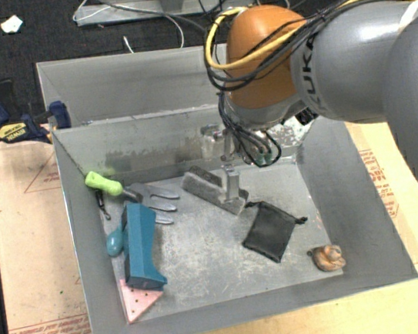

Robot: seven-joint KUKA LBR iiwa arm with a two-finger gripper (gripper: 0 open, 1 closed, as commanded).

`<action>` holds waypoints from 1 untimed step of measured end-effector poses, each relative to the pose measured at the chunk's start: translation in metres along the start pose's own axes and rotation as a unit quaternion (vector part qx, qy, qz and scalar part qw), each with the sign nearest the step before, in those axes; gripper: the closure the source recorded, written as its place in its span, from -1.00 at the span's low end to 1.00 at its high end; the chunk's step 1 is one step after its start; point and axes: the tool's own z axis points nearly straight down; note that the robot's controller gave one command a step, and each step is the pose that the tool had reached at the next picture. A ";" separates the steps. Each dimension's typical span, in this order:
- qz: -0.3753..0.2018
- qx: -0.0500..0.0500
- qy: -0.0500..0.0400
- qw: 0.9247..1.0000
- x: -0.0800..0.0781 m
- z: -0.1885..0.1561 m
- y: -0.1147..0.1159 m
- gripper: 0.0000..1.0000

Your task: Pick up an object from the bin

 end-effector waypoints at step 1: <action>0.001 0.000 -0.004 1.000 -0.002 -0.005 0.000 -1.00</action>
Offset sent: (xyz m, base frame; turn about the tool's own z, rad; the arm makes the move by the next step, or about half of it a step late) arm -0.0127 -0.0355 -0.0176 -0.0117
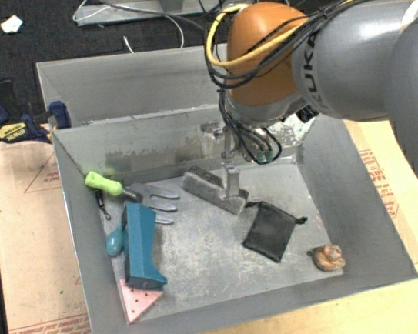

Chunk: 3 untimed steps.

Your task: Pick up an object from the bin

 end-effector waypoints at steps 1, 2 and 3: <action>-0.005 0.000 0.001 1.000 0.014 0.023 -0.036 -1.00; -0.017 -0.001 -0.003 1.000 0.012 0.079 -0.045 -1.00; -0.011 -0.001 -0.006 1.000 -0.007 0.098 -0.048 1.00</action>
Offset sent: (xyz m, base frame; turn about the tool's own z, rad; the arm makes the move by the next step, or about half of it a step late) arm -0.0133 -0.0467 -0.0809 -0.0379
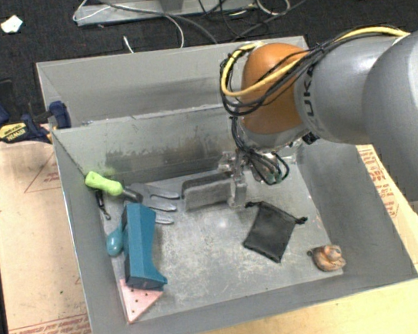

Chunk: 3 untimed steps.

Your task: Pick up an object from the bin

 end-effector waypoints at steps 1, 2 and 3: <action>0.000 0.000 0.000 1.000 0.000 0.000 0.000 1.00; -0.010 0.000 0.002 1.000 0.012 -0.067 0.004 1.00; -0.040 0.000 0.001 0.999 0.013 -0.146 0.001 1.00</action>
Offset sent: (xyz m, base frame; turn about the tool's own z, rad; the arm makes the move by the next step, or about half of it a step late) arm -0.0323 0.0100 0.1870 -0.0612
